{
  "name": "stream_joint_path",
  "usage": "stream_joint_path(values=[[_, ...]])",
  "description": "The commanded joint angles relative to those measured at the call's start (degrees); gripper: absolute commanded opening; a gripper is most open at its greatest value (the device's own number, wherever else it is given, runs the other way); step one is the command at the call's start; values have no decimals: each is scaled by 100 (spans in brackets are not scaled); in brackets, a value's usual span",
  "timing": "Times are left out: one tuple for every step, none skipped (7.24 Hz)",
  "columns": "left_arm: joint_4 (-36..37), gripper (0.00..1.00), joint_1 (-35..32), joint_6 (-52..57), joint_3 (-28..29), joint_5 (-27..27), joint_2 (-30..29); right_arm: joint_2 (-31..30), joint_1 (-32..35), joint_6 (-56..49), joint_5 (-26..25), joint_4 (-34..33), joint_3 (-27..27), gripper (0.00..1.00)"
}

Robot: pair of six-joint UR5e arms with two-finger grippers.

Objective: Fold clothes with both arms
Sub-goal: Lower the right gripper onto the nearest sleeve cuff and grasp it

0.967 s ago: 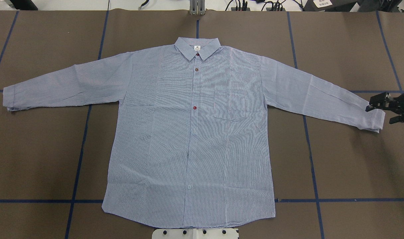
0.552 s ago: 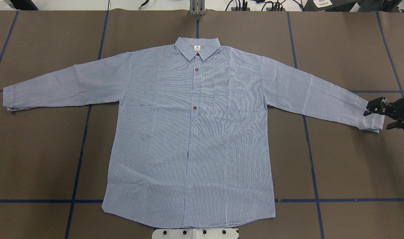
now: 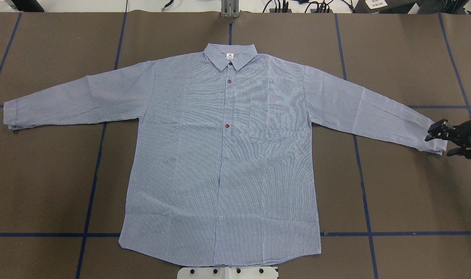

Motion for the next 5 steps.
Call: stream_joint_path(values=[[-28, 100, 0, -2, -34, 3, 0, -165, -8, 18, -49, 192, 0, 75], [-28, 100, 0, -2, -42, 12, 0, -165, 1, 35, -93, 193, 8, 71], [-28, 99, 0, -2, -51, 12, 0, -165, -16, 114, -93, 193, 0, 70], [-28, 100, 0, -2, -51, 12, 0, -157, -34, 141, -85, 193, 0, 68], [-28, 100, 0, -2, -77, 21, 0, -139, -34, 150, -85, 193, -9, 66]])
